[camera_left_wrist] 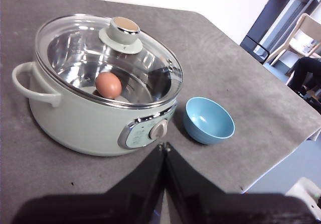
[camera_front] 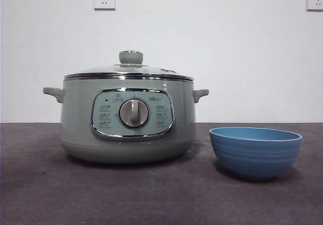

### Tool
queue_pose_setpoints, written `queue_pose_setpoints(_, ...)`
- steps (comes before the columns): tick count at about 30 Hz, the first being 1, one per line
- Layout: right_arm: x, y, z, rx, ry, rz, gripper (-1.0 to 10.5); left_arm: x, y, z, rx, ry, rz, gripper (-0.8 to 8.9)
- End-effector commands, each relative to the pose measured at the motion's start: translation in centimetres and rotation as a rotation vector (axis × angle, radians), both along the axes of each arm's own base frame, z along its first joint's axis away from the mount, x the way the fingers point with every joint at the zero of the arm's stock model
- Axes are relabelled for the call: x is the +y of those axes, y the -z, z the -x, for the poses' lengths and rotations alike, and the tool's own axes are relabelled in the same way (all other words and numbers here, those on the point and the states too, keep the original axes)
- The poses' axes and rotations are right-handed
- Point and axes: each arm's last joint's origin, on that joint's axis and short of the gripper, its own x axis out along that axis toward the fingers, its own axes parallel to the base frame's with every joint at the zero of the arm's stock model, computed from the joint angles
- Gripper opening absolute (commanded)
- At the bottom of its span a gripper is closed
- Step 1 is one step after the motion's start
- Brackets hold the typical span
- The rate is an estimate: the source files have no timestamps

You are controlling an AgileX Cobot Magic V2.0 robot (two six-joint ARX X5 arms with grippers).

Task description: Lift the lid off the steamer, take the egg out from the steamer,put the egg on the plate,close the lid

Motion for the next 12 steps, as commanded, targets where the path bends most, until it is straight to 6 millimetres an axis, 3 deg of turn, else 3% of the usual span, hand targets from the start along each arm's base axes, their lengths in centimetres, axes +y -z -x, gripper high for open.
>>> queue_pose_setpoints(1, 0.06, -0.12, 0.06, -0.019, -0.017, 0.008, 0.1, -0.01, -0.1, 0.02, -0.016, 0.016, -0.008, -0.02)
queue_pose_setpoints(2, 0.06, -0.12, 0.05, -0.017, -0.013, 0.005, 0.3, -0.01, -0.1, 0.02, -0.015, 0.015, -0.006, 0.02)
queue_pose_setpoints(4, 0.06, -0.14, 0.04, -0.01, -0.004, -0.002, 2.0, -0.01, -0.11, 0.03, -0.014, 0.015, -0.005, 0.64)
queue_pose_setpoints(7, 0.06, -0.14, 0.02, 0.005, 0.014, -0.013, 5.5, -0.01, -0.12, 0.03, -0.01, 0.013, 0.0, 4.11)
queue_pose_setpoints(8, 0.06, -0.14, 0.02, 0.006, 0.015, -0.014, 6.1, -0.01, -0.12, 0.03, -0.01, 0.014, 0.0, 4.98)
queue_pose_setpoints(12, 0.07, -0.15, 0.03, 0.007, 0.011, -0.018, 6.3, -0.06, -0.25, 0.01, -0.021, 0.032, 0.008, 5.34)
